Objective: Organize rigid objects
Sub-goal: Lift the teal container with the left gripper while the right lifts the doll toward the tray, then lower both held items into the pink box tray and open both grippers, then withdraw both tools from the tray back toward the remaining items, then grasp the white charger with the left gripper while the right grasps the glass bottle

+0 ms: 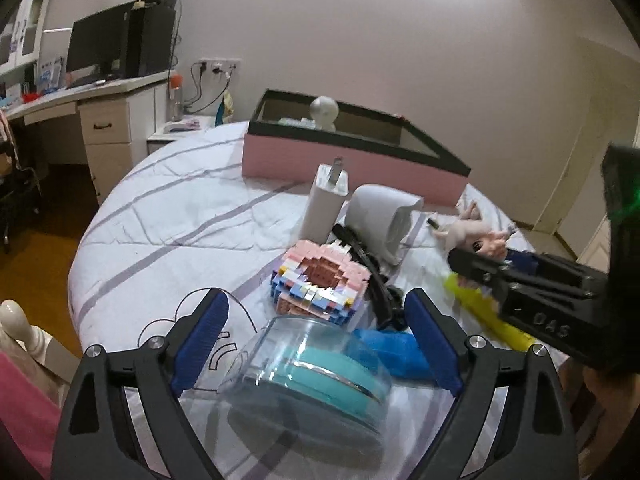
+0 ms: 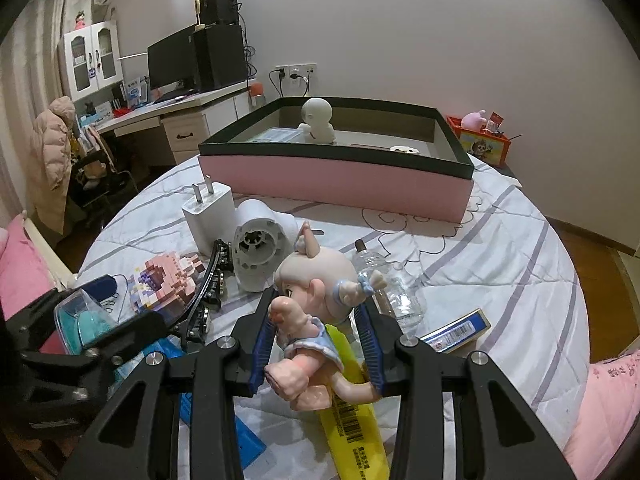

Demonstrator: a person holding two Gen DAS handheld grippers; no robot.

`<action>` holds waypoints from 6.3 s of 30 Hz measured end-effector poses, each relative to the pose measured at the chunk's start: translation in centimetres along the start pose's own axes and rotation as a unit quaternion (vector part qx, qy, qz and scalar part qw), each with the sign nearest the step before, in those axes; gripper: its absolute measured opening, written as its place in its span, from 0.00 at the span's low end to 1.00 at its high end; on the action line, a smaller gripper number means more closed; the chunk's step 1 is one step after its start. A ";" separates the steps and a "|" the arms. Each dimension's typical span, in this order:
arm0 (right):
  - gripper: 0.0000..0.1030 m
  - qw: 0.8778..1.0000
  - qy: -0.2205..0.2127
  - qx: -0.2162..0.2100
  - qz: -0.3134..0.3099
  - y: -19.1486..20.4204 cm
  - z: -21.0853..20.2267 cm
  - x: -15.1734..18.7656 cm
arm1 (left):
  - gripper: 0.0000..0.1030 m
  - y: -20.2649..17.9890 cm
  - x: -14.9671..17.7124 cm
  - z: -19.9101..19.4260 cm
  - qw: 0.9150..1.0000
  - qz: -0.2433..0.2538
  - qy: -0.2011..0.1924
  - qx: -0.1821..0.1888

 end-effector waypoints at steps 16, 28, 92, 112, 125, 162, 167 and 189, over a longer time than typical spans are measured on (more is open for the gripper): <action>0.39 1.000 -0.019 0.011 0.000 1.1 -2.7 1.0 | 0.72 0.4 3.2 -0.1 0.998 0.034 0.020 -0.052; 0.39 0.999 -0.033 0.015 -0.007 1.8 -3.8 0.2 | 0.71 -0.9 -2.1 -3.1 0.997 0.028 -0.042 -0.054; 0.39 0.998 -0.055 0.034 0.013 -6.5 4.6 -17.0 | 0.71 -3.9 -21.4 11.4 0.982 0.124 -0.021 -0.138; 0.81 0.996 -0.035 0.055 0.066 -9.4 5.1 -16.8 | 0.98 -3.1 -21.7 7.0 0.980 0.121 -0.040 -0.154; 1.00 0.987 -0.158 0.033 0.008 -2.8 -9.8 -12.0 | 1.00 -3.9 -15.6 -8.8 0.969 0.097 -0.164 -0.156; 1.00 0.977 -0.194 0.085 0.024 0.2 -18.5 0.5 | 1.00 -6.0 -4.0 -13.7 0.974 0.097 -0.163 -0.127; 1.00 0.988 -0.136 0.072 0.032 -0.6 -14.3 2.3 | 1.00 -4.3 -1.2 -7.6 0.995 0.063 -0.055 -0.062; 1.00 0.996 -0.017 0.063 0.061 -4.5 -2.6 1.2 | 1.00 1.0 -5.7 3.8 0.992 0.049 0.060 -0.097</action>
Point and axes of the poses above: each gripper's, at about its wrist camera, not at the fingertips, and z roughly the way its jaws point, y to its left, x to its underside, the point moved 7 cm from there along z, roughly the way its jaws point, and after that the axes turned 10 degrees about y, right-handed, at the moved point
